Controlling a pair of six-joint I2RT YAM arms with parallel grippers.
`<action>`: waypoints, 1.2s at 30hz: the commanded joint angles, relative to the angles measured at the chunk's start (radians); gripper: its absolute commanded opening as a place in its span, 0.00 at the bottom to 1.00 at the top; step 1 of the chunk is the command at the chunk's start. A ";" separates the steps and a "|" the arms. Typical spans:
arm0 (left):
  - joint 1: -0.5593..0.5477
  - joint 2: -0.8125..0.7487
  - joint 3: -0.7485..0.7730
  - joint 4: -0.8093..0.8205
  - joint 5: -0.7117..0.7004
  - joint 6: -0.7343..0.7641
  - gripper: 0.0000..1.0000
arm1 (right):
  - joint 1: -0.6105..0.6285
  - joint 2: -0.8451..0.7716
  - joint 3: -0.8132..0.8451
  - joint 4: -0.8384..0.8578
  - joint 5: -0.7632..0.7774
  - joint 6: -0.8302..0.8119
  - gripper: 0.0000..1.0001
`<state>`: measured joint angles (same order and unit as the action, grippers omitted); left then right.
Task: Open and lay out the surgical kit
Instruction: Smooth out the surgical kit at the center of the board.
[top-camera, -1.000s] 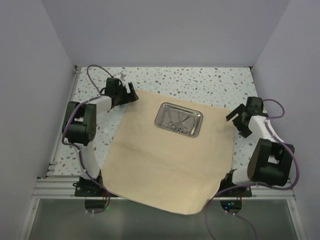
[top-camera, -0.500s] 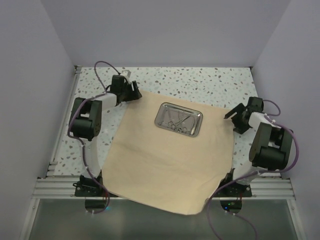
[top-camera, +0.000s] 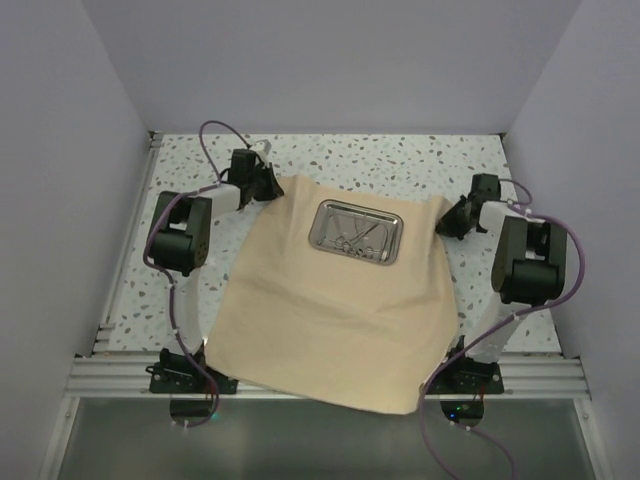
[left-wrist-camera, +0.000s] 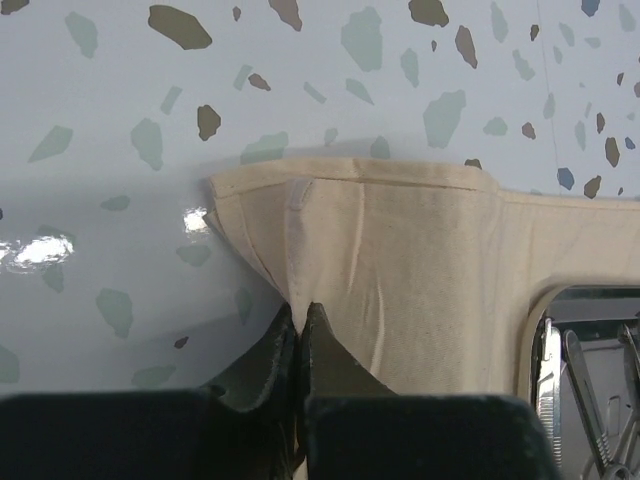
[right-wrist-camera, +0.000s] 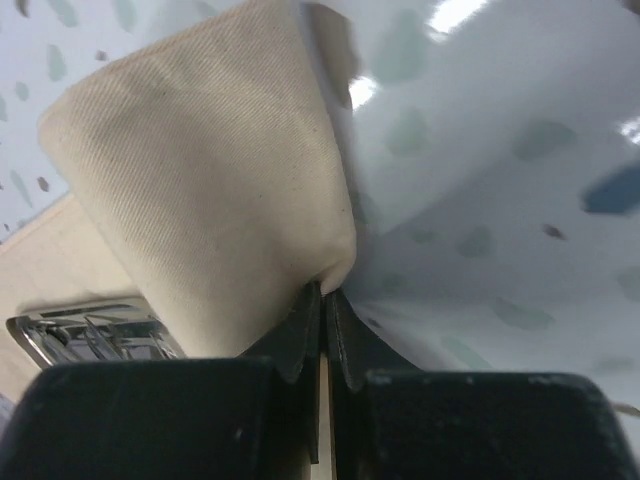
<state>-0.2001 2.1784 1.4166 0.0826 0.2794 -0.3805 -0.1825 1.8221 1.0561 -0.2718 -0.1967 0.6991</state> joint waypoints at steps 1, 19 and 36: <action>0.016 0.038 0.034 -0.089 -0.064 0.008 0.00 | 0.064 0.086 0.169 -0.019 0.022 0.017 0.00; 0.149 0.195 0.527 -0.372 -0.152 -0.012 0.00 | 0.106 0.479 0.915 -0.231 0.020 0.062 0.00; 0.188 0.317 0.791 -0.452 -0.169 -0.014 0.07 | 0.064 0.572 0.874 -0.161 -0.013 0.086 0.00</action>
<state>-0.0330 2.5084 2.2028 -0.3874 0.1417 -0.3843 -0.1108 2.3737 1.9026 -0.4469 -0.1791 0.7689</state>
